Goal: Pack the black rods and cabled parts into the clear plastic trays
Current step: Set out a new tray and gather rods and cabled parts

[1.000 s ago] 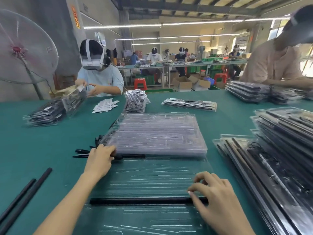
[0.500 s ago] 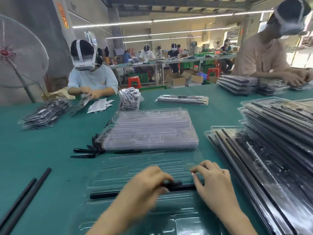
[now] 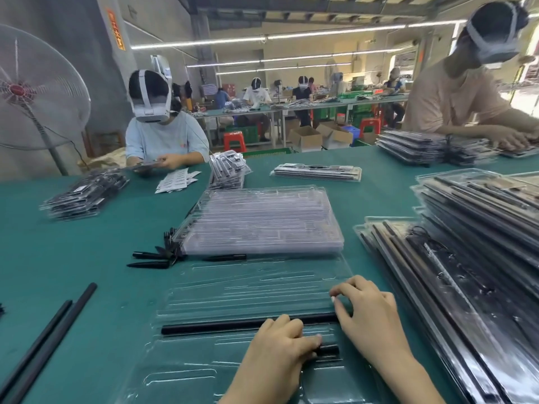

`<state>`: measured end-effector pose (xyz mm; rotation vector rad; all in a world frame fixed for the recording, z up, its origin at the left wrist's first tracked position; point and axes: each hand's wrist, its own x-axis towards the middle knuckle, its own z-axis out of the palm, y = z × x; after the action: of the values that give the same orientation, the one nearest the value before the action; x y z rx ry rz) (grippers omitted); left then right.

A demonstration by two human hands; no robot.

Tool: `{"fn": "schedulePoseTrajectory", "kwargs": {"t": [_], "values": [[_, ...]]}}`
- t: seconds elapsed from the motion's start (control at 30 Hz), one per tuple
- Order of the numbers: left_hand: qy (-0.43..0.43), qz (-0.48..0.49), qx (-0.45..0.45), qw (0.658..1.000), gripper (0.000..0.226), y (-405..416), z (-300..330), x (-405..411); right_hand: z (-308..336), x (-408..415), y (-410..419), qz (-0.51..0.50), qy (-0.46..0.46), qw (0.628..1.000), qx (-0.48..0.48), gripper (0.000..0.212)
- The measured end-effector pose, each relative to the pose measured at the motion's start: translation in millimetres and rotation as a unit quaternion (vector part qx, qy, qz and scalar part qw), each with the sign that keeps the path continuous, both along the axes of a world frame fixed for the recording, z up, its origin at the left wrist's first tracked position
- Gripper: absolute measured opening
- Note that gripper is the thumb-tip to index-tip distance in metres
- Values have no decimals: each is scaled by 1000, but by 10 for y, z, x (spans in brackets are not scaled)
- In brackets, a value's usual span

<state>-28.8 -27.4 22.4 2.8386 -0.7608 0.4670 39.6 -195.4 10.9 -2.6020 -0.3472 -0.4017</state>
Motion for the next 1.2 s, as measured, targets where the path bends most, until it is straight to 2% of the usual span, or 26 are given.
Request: {"fn": "schedulePoseTrajectory", "kwargs": {"t": [0.3, 0.47, 0.57, 0.67, 0.73, 0.8, 0.9, 0.97, 1.03, 1.1, 1.2], "values": [[7, 48, 138, 989, 43, -70, -39, -81, 9, -13, 0, 5, 14, 1000, 4, 12], [38, 43, 21, 998, 42, 76, 16, -207, 17, -25, -12, 3, 25, 1000, 1, 11], [75, 108, -62, 989, 47, 491, 40, -234, 22, -38, -26, 7, 31, 999, 7, 10], [37, 209, -109, 971, 40, 1093, 108, -316, 34, -59, -23, 12, 36, 999, 14, 10], [11, 295, -136, 946, 37, 1594, 157, -407, 42, -74, -15, 12, 42, 999, 13, 11], [-23, 407, -117, 905, 40, 2179, 146, -526, 53, -88, -7, 10, 50, 999, 18, 12], [-32, 578, -91, 811, 53, 3041, 46, -815, 60, -111, 2, 5, 56, 998, 11, 14], [6, 669, -111, 735, 63, 3537, -75, -1068, 60, -112, 6, 3, 54, 998, 12, 15], [75, 726, -103, 676, 68, 3893, -230, -1326, 56, -109, 13, 1, 54, 998, 14, 16], [115, 747, -69, 652, 59, 4078, -366, -1518, 44, -105, 25, -5, 52, 998, 18, 18], [108, 729, -32, 675, 37, 4108, -410, -1637, 21, -100, 41, -12, 48, 998, 30, 22]]}}
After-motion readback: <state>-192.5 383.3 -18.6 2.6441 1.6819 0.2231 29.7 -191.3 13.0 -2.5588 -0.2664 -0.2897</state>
